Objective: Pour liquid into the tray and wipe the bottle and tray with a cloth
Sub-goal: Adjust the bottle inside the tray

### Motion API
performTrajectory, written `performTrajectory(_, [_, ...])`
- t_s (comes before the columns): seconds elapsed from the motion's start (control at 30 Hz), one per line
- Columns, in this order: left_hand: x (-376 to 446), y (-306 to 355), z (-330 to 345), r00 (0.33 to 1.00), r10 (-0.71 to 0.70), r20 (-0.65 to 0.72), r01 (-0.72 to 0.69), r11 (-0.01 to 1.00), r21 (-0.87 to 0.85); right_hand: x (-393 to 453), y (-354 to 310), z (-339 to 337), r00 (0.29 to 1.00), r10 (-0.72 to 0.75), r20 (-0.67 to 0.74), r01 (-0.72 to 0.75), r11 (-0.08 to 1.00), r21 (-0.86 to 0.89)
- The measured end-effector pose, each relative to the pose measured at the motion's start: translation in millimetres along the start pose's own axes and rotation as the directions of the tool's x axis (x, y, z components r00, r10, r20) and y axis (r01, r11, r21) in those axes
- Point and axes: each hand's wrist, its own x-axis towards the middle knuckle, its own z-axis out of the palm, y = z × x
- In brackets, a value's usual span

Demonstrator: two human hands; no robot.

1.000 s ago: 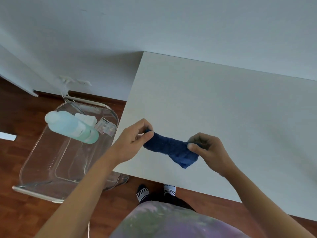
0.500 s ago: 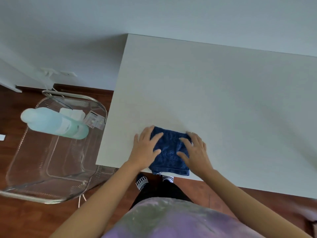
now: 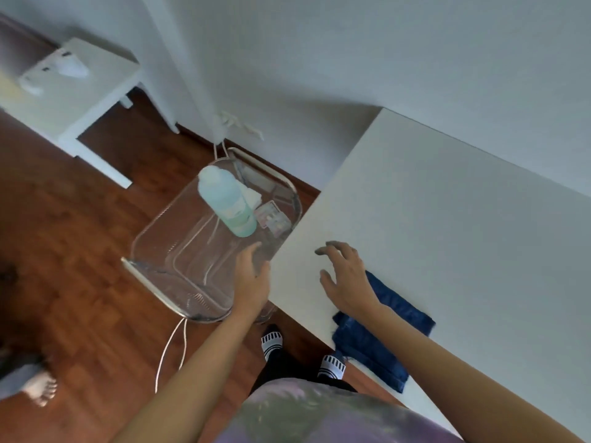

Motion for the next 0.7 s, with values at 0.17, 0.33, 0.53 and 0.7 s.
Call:
performTrajectory(0.17, [48,-16,-37,0.891,-0.447,-0.084,0.39,0.846,-0.365,73,-55,36,0.994,-0.038,0.101,0.029,0.996,0.087])
performTrajectory(0.33, [92,-20,-44,0.689,-0.687,0.231,0.666,0.473,-0.577,140,-88,73,0.982,0.122,0.144,-0.147,0.973,0.176])
performTrajectory(0.53, [133,-24,-34,0.632,-0.663,0.401,0.714,0.295,-0.636,203,-90,92,0.902,0.344,0.262,-0.42,0.838,0.348])
performTrajectory(0.7, [147,-22,-32,0.616,-0.647,0.448,0.705,0.201,-0.68,223,-85,111,0.846,0.368,0.386,-0.512,0.762,0.396])
